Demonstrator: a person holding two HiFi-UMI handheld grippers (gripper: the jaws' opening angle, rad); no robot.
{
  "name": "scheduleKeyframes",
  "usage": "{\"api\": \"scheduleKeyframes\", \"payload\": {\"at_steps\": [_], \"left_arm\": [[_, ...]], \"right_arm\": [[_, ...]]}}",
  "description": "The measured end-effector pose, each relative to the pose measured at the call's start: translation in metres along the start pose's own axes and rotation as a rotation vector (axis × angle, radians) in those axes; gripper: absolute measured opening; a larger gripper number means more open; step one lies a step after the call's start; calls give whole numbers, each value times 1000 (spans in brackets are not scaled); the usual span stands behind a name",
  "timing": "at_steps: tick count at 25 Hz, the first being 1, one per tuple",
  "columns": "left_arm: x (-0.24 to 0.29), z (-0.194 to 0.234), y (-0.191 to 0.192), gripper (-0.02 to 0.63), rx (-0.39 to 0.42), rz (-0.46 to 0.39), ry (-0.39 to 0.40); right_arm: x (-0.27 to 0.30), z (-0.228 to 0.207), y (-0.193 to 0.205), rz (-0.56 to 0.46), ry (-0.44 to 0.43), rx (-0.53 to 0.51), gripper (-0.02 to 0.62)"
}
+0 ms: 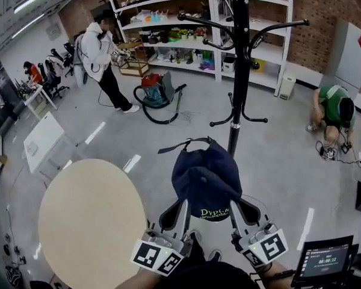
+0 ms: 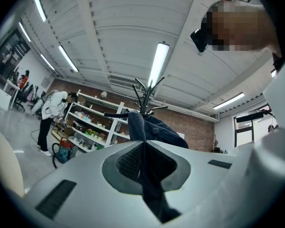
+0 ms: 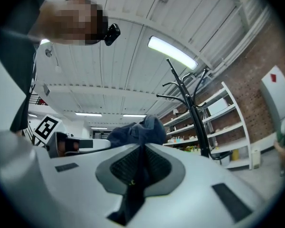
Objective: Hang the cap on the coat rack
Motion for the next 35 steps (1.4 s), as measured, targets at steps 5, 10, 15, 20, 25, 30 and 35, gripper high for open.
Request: {"api": "scheduleKeyframes", "payload": {"at_steps": [5,10,15,20,25,30,35], "left_arm": [[30,8,1,18,-4,-4,101],[61,11,1,18,-29,-3,196],[83,26,2,18,-46,-12,245],[109,32,-8,18,-48,-32,274],[121,51,-13,18,-38,-58,297],[133,66,-9,18,-66,-66,342],[147,70,-12,18,-76,-92,392]], "right_arm": [[3,-13,0,-5,94,-31,25],[8,-31,-7,-7,180,-79,25],[22,-41,-2,-22,223,-106,25],[38,-55,-12,-49,236,-126,25],[58,-56,-10,-66,247,-153,25],[70,-61,-3,-71,274,-166,25],[75,-65,-7,-86,313,-205,25]]}}
Point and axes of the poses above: the fingertips, and each gripper's own axes: x forward along the fingers, z to its left, y out of its underside, the point moved 6 cm from there along -x, backward along the fingers, and after that the axes turned 1 degree about -x, right-handed, at the moved point
